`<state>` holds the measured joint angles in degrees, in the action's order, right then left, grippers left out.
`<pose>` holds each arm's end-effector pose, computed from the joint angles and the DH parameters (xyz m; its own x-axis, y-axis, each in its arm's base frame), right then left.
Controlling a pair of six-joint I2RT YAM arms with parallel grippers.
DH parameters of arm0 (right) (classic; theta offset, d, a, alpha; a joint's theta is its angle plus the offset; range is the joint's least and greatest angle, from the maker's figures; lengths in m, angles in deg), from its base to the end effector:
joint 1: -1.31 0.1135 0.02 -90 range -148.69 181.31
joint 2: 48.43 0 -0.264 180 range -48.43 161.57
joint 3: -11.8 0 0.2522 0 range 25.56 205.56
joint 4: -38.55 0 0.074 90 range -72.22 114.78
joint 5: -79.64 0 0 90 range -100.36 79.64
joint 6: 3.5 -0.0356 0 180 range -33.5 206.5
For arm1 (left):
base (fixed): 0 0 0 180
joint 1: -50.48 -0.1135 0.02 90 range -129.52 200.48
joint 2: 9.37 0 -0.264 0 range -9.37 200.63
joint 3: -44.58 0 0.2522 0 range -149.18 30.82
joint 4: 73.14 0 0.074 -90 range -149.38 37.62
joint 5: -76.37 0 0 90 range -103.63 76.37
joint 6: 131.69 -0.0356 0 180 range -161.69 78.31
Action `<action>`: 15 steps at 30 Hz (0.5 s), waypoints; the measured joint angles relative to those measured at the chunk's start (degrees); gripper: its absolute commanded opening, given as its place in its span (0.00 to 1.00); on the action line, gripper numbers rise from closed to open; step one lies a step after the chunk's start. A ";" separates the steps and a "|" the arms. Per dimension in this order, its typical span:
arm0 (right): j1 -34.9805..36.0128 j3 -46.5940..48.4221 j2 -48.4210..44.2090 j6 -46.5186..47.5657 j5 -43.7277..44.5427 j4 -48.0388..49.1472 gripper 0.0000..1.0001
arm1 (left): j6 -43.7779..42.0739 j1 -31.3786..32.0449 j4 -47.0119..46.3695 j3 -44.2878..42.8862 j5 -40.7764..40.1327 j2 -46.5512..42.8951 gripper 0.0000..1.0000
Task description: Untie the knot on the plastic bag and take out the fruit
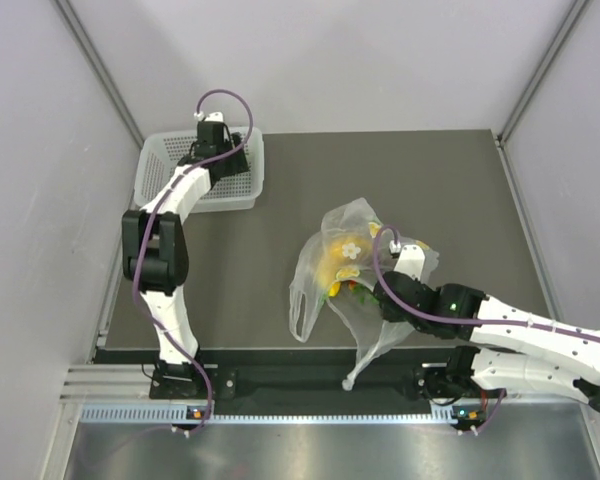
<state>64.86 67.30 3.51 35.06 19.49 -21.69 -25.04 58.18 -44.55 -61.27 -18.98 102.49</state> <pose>0.0901 0.1412 0.2494 -0.7440 0.0272 -0.6676 -0.1171 0.9784 0.1703 0.4555 -0.0582 0.2700 -0.5556 -0.2128 -0.8038 -0.1063 0.9769 -0.1851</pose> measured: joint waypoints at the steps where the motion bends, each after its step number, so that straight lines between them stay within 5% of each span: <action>1: -0.09 0.00 0.00 0.09 -0.02 0.07 0.19 | -0.20 -0.39 0.22 -0.74 0.35 1.62 0.00; 8: -0.59 0.00 0.00 0.46 -0.13 0.22 0.19 | -0.57 -0.92 3.30 -1.22 3.28 5.86 0.02; 13: -0.72 0.00 0.00 0.48 -0.24 0.24 0.19 | -1.20 -0.87 3.61 -1.11 4.17 5.86 0.57; 15: -0.72 0.00 0.00 0.48 -0.24 0.24 0.19 | -1.36 -0.87 3.61 -1.01 4.20 5.86 0.64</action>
<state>64.14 67.30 3.51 35.54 19.25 -21.45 -26.40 57.31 -40.95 -62.28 -14.78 108.34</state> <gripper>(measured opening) 0.190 0.720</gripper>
